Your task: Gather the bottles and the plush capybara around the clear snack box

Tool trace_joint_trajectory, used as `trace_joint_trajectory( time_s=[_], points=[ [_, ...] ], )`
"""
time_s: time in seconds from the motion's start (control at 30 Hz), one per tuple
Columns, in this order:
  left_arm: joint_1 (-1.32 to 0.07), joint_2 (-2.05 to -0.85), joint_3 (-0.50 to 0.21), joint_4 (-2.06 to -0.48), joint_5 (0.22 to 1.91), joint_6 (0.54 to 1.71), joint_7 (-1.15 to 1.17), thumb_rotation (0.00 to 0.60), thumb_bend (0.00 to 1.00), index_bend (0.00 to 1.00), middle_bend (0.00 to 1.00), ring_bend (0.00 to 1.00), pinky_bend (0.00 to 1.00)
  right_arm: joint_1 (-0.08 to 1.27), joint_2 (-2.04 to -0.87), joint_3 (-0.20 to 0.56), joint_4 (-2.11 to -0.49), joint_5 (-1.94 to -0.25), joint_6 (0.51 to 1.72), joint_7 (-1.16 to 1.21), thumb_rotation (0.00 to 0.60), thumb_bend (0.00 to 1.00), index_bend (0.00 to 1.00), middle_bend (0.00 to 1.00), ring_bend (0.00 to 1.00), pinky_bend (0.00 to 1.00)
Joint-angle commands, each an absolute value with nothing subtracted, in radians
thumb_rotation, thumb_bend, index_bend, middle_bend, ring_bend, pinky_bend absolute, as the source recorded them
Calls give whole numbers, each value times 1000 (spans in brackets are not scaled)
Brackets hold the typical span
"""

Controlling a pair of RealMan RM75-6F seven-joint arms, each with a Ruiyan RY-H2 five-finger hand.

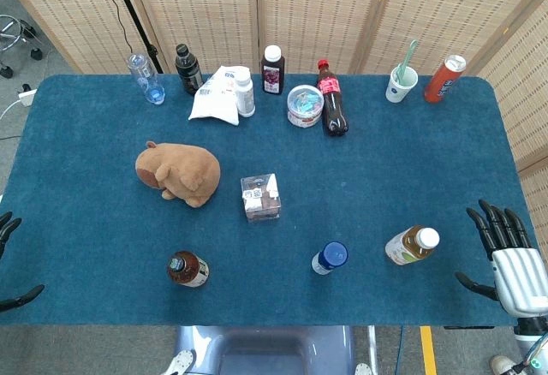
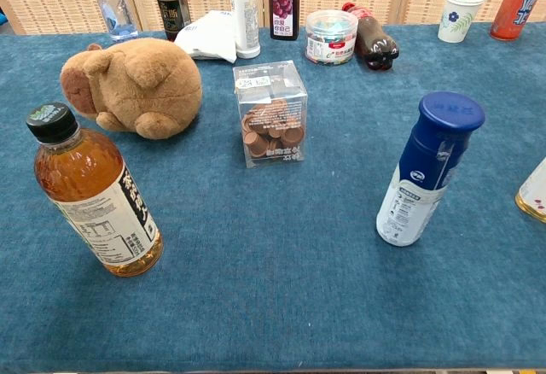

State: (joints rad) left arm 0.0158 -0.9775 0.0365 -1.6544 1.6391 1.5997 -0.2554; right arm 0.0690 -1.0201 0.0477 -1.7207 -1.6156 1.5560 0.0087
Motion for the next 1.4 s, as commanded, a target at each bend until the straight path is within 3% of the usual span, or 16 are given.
trace_joint_trajectory(
  time_s=[0.03,0.57,0.93,1.4],
  points=[
    [14,-977,37,-1653,1639,1597,-256,600,0,0,0,0,0,69,-1019,48,-1720,-1614,1555,9,600,0,0,0,0,0],
    [-63,-980,63,-1609,1799,1571,-310,600,0,0,0,0,0,63,-1013,46,-1727,-1628,1568,21,600,0,0,0,0,0],
    [-262,-1004,85,-1573,1953,1422,-480,600,0,0,0,0,0,59,-1008,47,-1728,-1628,1574,32,600,0,0,0,0,0],
    [-441,-879,75,-1853,1951,1167,-305,600,0,0,0,0,0,56,-1006,55,-1731,-1612,1577,32,600,0,0,0,0,0]
  ],
)
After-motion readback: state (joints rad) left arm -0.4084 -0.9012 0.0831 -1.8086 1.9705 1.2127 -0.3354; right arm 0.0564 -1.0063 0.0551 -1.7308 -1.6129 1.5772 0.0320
